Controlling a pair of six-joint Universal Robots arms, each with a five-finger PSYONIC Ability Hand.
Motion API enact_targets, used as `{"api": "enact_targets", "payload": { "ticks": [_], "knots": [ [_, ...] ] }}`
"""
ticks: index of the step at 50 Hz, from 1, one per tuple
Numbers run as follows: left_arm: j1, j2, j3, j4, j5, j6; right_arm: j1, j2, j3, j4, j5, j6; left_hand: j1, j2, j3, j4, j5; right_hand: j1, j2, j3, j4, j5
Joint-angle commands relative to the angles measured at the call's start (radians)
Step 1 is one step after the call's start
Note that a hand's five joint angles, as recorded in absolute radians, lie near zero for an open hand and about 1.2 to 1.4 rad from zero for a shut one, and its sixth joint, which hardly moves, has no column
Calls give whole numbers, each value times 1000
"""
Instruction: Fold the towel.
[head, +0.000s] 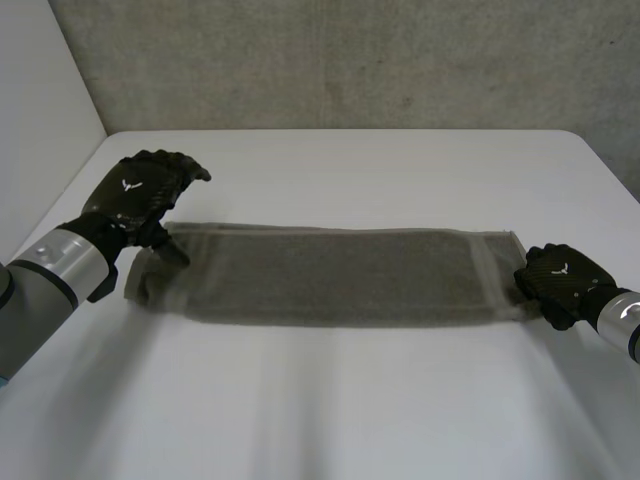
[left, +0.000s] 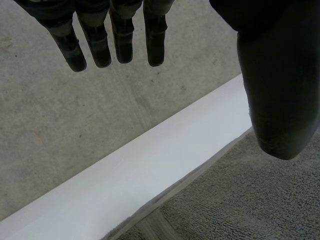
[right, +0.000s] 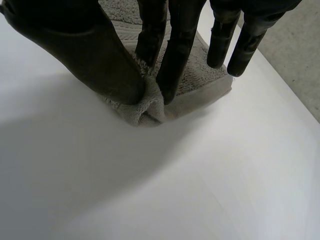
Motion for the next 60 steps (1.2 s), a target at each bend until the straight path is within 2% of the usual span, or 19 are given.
{"api": "enact_targets", "payload": {
  "ticks": [1, 14, 21, 26, 28, 29, 31, 32, 34, 36, 37, 39, 47, 53, 54, 55, 56, 57, 60],
  "knots": [
    [2, 8, 0, 0, -2, 0, -3, -4, -4, 9, -2, 6, -56, -48, -49, -55, -22, 113, 129, -52, -71, 84],
    [4, 20, -1, -2, -2, 0, -259, -125, -128, 12, 4, 1, -59, -51, -49, -55, -25, 113, 129, -52, -71, 84],
    [4, 31, -1, -2, -3, -3, -236, -185, -191, 41, 5, 16, -62, -54, -49, -55, -28, 113, 129, -52, -71, 84],
    [4, 39, -1, -2, -5, -5, -61, -248, -211, 38, 15, 68, -62, -54, -49, -55, -28, 113, 129, -52, -71, 84],
    [4, 40, -1, -2, -8, -5, 84, -259, -228, 29, 34, 104, -62, -54, -49, -55, -28, 113, 129, -52, -71, 84],
    [4, 40, -1, -2, -8, -5, 85, -259, -228, 29, 34, 104, -62, -54, -49, -55, -28, 113, 129, -52, -71, 84],
    [4, 42, 0, 0, -11, -5, 257, -256, -258, 28, 85, 113, -62, -54, -49, -55, -28, 113, 129, -52, -71, 84],
    [4, 42, 0, 0, -11, -5, 258, -255, -258, 28, 86, 113, -62, -54, -49, -55, -28, 113, 129, -52, -71, 84],
    [5, 43, 0, 0, -11, -5, 353, -243, -280, 23, 124, 110, -62, -54, -49, -55, -28, 113, 129, -52, -71, 84],
    [11, 47, 0, 0, -12, -5, 532, -187, -326, -3, 187, 104, -65, -57, -49, -55, -31, 113, 129, -52, -71, 84],
    [12, 47, 0, 0, -12, -5, 533, -186, -326, -3, 187, 104, -65, -57, -49, -55, -31, 113, 129, -52, -71, 84],
    [19, 48, 0, 0, -12, -6, 675, -112, -378, -34, 224, 104, -65, -57, -49, -55, -31, 113, 129, -52, -71, 84],
    [25, 48, 3, 0, -14, -6, 900, 88, -452, -96, 247, 102, -65, -57, -49, -55, -31, 113, 129, -52, -71, 84],
    [25, 48, 2, 0, -14, -6, 965, 160, -453, -157, 265, 98, -65, -57, -49, -55, -31, 113, 129, -52, -71, 84],
    [25, 48, 2, 0, -14, -6, 967, 171, -453, -160, 277, 90, -68, -60, -49, -55, -34, -78, -61, -52, -71, -107],
    [25, 48, 2, 0, -14, -6, 967, 172, -449, -161, 296, 81, -68, -60, -49, -55, -34, -858, -842, -52, -71, -888],
    [25, 48, 2, 0, -14, -6, 967, 172, -449, -161, 296, 81, -68, -60, -49, -55, -34, -866, -850, -52, -71, -896],
    [24, 48, 2, 0, -14, -6, 967, 166, -444, -163, 314, 70, -68, -60, -49, -55, -34, -1109, -1092, -52, -71, -1138],
    [22, 48, 0, 0, -14, -6, 953, 113, -418, -160, 339, 72, -68, -60, -49, -55, -34, -1109, -1092, -52, -71, -1138]
  ]
}}
